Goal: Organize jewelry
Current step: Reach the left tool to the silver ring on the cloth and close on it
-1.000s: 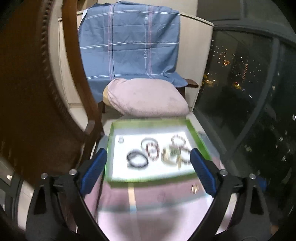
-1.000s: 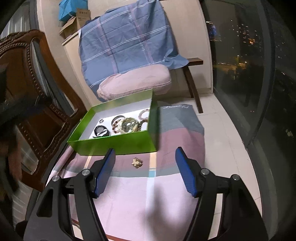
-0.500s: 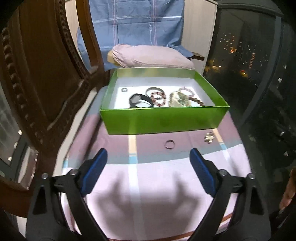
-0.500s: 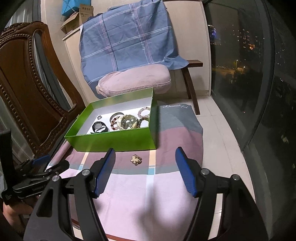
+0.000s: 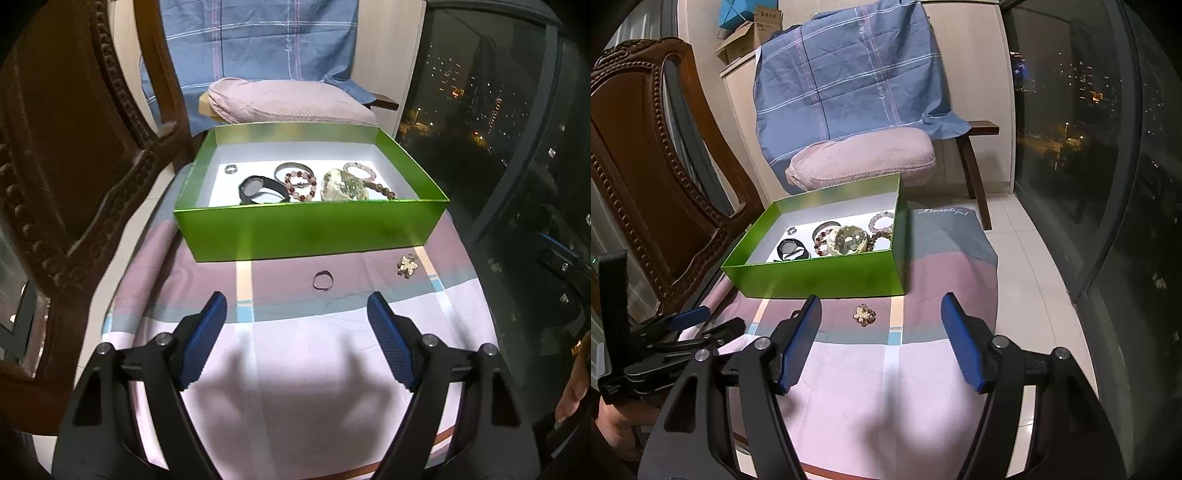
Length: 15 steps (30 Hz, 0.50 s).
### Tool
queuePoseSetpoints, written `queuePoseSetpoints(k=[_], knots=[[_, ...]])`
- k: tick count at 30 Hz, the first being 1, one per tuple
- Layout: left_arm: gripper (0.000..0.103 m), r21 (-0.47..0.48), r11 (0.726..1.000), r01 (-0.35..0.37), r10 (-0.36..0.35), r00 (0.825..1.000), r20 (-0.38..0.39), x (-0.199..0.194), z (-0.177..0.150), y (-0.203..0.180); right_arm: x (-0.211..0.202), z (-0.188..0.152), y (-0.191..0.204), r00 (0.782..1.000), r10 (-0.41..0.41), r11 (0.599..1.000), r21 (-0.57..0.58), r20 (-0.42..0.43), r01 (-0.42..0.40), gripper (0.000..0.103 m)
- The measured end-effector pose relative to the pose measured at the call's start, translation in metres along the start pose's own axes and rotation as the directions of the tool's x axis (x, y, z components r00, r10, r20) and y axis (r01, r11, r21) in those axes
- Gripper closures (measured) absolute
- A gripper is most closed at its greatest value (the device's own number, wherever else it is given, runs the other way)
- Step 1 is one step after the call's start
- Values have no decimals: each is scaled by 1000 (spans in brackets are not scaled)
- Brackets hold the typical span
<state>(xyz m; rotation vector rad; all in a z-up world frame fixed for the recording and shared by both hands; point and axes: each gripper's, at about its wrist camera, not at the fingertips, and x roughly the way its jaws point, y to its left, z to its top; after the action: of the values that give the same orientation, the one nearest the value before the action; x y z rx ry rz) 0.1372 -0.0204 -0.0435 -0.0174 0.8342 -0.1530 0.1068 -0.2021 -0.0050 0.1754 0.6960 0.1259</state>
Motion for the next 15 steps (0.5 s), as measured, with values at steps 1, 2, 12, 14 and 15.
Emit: queuePoseSetpoints(k=[1,2,12,14,15], knots=[[25,1,1000,0,0,1000,-5,3,0,-2,1,0,0,1000,3,1000,0,-3,-3,37],[25,3,1000,2,-2,1000,-12,6,-1,-4,2,0,-1,1000,5,1000,-1,-6,-5,37],[44,-11,1000,-12,11,995,-101,66,-2,-12,12,-4,-6,999,6,1000,-6,-43,-6,37],[48,-14,1000,-9,8,994,-110,76,2,-15,14,-6,-6,999,7,1000,-8,-53,-8,37],[48,-15,1000,-7,6,994,-108,78,4,-17,16,-7,-5,998,6,1000,-11,-56,-7,37]])
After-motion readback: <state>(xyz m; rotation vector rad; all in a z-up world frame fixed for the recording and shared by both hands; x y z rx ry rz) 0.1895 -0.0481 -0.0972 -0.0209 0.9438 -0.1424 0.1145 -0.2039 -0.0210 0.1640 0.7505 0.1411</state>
